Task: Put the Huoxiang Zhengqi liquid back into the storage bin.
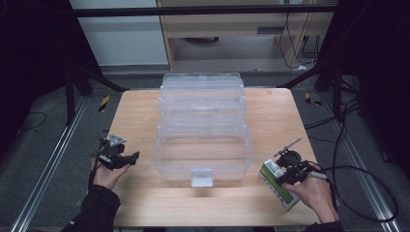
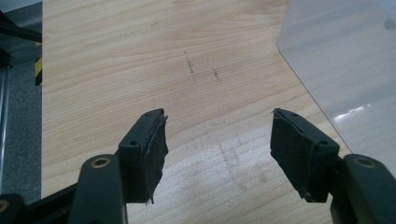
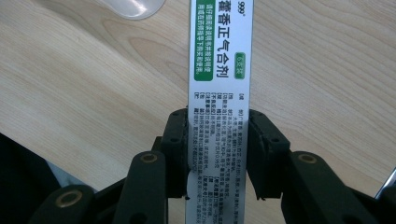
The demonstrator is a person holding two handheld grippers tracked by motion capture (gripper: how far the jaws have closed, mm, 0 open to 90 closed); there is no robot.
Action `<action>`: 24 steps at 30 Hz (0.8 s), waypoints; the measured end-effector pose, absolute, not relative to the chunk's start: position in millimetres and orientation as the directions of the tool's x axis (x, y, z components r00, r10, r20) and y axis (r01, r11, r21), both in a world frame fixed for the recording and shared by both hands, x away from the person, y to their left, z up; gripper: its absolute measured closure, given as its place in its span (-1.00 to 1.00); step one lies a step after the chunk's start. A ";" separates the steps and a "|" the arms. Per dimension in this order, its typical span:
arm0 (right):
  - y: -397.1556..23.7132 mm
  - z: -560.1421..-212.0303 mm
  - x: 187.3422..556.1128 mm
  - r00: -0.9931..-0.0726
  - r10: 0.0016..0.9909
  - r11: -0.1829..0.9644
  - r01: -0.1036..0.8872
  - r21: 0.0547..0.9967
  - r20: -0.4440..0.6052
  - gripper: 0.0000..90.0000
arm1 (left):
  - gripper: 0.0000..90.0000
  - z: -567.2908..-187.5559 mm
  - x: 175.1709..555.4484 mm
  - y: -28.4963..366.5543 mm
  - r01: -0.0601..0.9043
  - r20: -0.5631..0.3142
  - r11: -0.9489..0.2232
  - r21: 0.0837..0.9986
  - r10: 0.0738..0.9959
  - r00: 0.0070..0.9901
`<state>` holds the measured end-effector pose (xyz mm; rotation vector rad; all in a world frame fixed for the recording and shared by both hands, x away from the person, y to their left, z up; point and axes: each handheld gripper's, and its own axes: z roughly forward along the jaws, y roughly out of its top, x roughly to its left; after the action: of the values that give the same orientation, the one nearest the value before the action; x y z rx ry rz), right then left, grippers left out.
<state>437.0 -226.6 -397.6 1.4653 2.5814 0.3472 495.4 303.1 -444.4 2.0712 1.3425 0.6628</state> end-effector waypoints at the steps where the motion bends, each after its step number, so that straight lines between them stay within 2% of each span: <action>1: -226.8 -397.6 437.3 -0.512 0.859 0.497 0.824 0.273 -0.018 0.41 | -0.21 -444.4 495.4 303.1 0.637 0.095 -0.328 0.698 0.924 0.371; 18: -229.3 -396.0 437.5 -0.519 0.855 0.506 0.828 0.242 -0.013 0.42 | -0.22 -444.8 495.6 302.6 0.641 0.096 -0.332 0.692 0.922 0.374; 24: -232.9 -392.7 436.0 -0.496 0.868 0.484 0.830 0.276 -0.030 0.42 | -0.23 -445.0 495.5 302.3 0.641 0.098 -0.336 0.690 0.921 0.378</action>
<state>436.0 -232.9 -392.7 1.4786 2.5595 0.3378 495.5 302.3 -445.0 2.0852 1.3391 0.6572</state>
